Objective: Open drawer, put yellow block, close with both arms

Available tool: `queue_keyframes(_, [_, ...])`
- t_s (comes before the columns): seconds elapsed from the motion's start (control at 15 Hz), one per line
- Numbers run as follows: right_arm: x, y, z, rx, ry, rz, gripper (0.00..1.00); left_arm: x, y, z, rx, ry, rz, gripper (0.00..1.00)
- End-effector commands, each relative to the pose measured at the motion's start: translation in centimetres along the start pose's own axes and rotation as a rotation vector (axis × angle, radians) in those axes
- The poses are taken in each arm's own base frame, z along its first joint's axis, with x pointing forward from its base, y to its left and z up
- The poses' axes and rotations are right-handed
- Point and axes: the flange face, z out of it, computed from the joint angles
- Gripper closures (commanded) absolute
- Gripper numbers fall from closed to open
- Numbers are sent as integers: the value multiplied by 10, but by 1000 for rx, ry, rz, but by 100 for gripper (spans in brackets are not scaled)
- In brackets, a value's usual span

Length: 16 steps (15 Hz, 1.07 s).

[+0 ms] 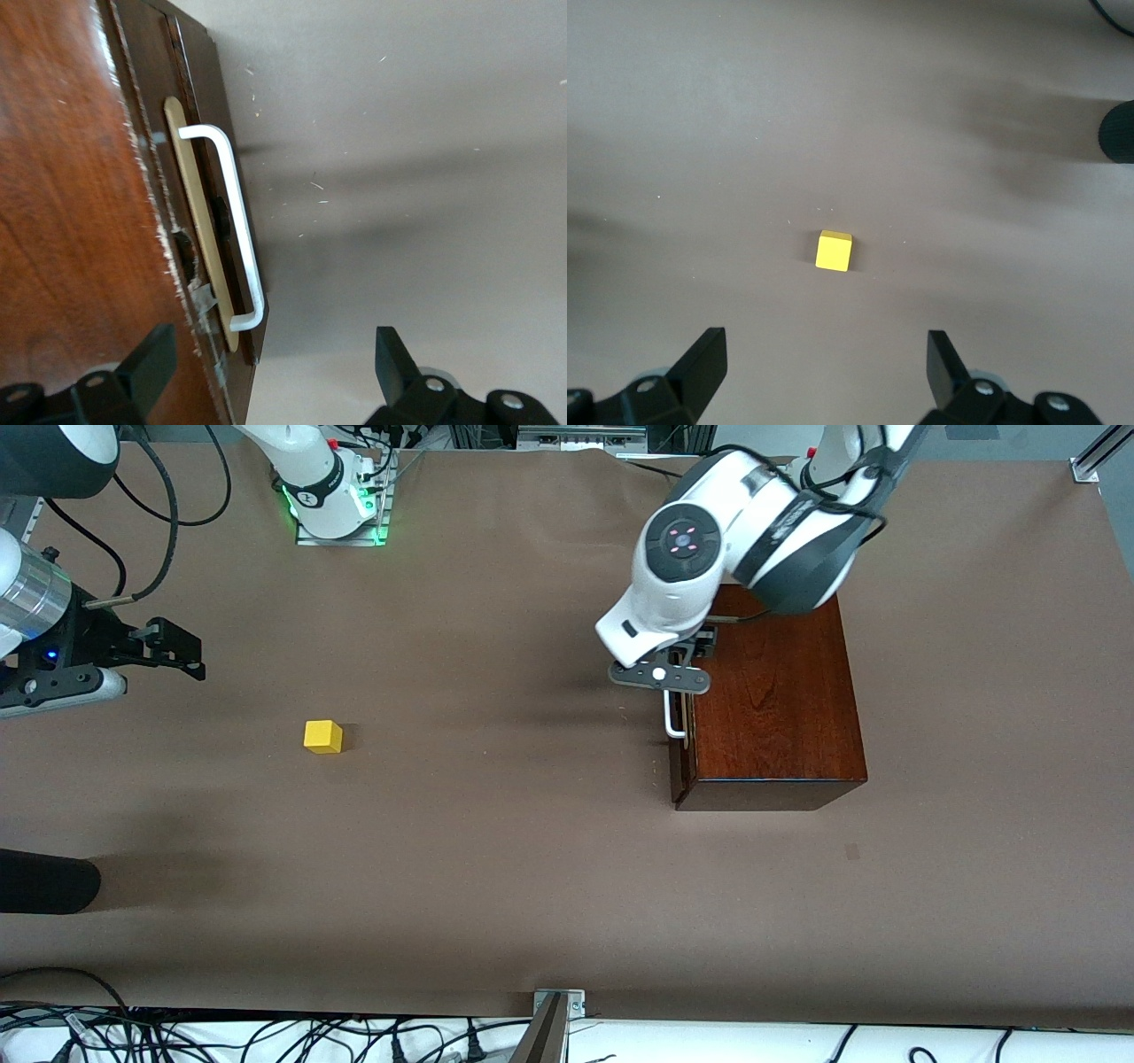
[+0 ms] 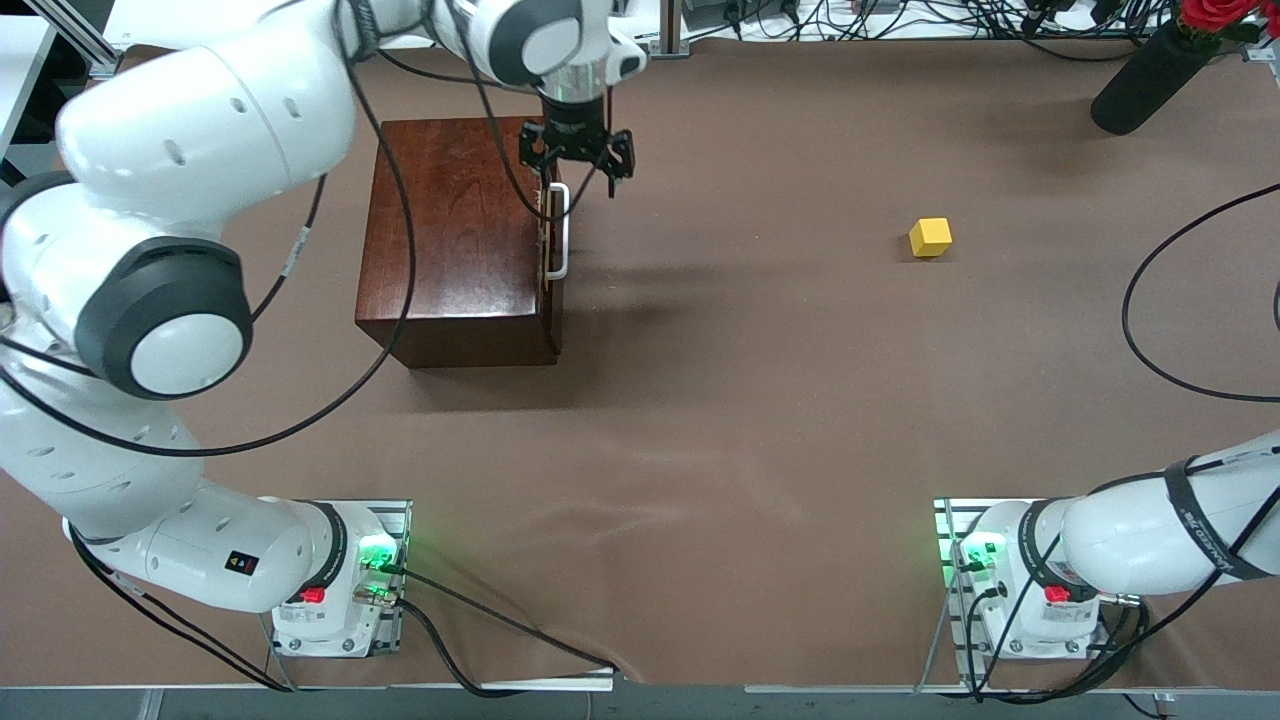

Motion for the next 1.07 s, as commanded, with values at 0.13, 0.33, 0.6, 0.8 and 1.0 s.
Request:
queue_keyframes(0.13, [-2,0,-6,-12,7,2,0,29,12,46,27,3,-52,0])
queue_keyframes(0.33, [-1,2,-6,-13,9,3,0,20,18,69,85,-12,-55,0])
queue_keyframes(0.6, [5,8,-15,-19,33,12,0,15,30,91,164,10,-42,0])
queue_keyframes(0.8, [5,10,-16,-15,38,18,0,8,41,106,194,9,-44,0])
queue_keyframes(1.0, [9,28,-14,-9,75,38,0,7,43,121,244,27,-38,0])
